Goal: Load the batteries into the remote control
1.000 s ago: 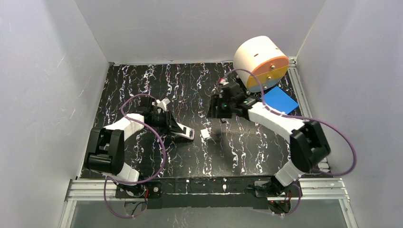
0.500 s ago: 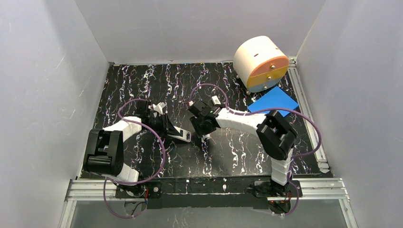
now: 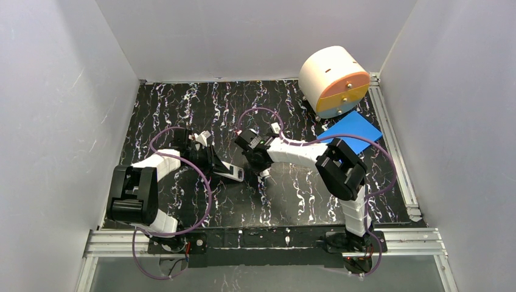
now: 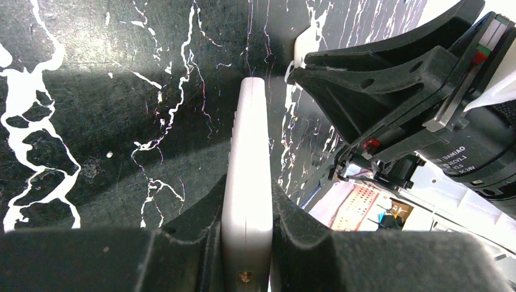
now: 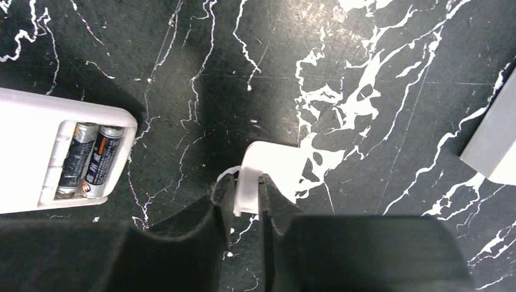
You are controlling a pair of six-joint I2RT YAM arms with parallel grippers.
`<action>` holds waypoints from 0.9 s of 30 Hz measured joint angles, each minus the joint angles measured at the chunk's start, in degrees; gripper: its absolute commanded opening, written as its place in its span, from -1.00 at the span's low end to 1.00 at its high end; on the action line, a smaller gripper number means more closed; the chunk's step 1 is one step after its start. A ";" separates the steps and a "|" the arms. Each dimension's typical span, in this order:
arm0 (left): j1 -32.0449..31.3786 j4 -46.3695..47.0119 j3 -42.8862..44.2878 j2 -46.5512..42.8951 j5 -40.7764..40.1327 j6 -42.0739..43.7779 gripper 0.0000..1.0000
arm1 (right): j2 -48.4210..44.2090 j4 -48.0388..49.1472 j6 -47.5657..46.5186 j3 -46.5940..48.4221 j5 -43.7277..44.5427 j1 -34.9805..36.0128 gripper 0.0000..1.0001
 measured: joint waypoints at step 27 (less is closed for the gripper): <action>0.15 6.75 2.80 -0.96 6.38 -6.38 -1.00 | -18.38 16.22 11.52 -9.16 -19.65 -15.65 -0.97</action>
